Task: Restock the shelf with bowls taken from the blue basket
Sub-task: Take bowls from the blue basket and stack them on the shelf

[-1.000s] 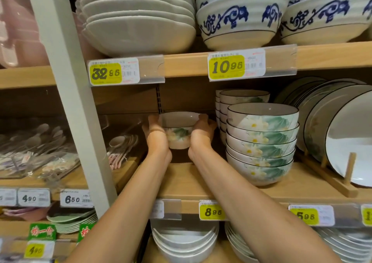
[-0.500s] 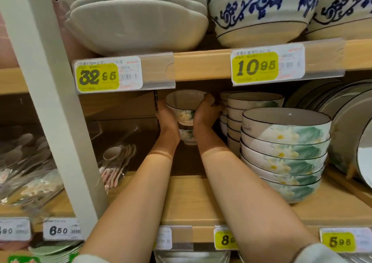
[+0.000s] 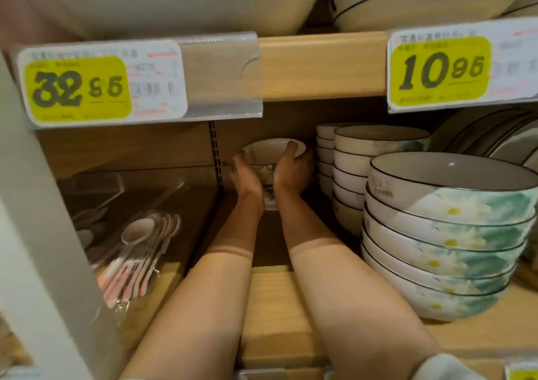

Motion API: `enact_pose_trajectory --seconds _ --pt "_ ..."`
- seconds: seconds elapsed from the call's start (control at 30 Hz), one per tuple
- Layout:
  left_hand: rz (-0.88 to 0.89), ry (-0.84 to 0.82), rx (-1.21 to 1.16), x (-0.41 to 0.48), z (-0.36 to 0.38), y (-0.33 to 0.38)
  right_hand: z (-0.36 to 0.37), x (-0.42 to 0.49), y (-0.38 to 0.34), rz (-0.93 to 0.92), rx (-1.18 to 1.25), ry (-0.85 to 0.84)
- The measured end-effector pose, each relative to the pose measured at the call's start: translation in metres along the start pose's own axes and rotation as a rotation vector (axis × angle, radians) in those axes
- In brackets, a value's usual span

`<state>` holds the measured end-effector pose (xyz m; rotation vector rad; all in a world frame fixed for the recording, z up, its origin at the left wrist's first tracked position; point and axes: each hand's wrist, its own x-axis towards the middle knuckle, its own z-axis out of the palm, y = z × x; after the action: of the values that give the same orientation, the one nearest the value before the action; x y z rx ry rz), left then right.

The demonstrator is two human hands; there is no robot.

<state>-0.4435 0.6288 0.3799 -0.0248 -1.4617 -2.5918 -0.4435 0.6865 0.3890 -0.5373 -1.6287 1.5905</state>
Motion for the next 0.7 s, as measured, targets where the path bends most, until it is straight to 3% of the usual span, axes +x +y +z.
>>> enact_pose_trajectory --seconds 0.33,0.7 --pt "-0.129 0.065 0.111 0.010 -0.010 -0.007 0.007 0.001 0.017 0.198 0.165 -0.065" --pt "-0.104 0.054 0.167 0.014 -0.015 -0.016 0.009 0.003 0.025 0.184 0.176 -0.065"
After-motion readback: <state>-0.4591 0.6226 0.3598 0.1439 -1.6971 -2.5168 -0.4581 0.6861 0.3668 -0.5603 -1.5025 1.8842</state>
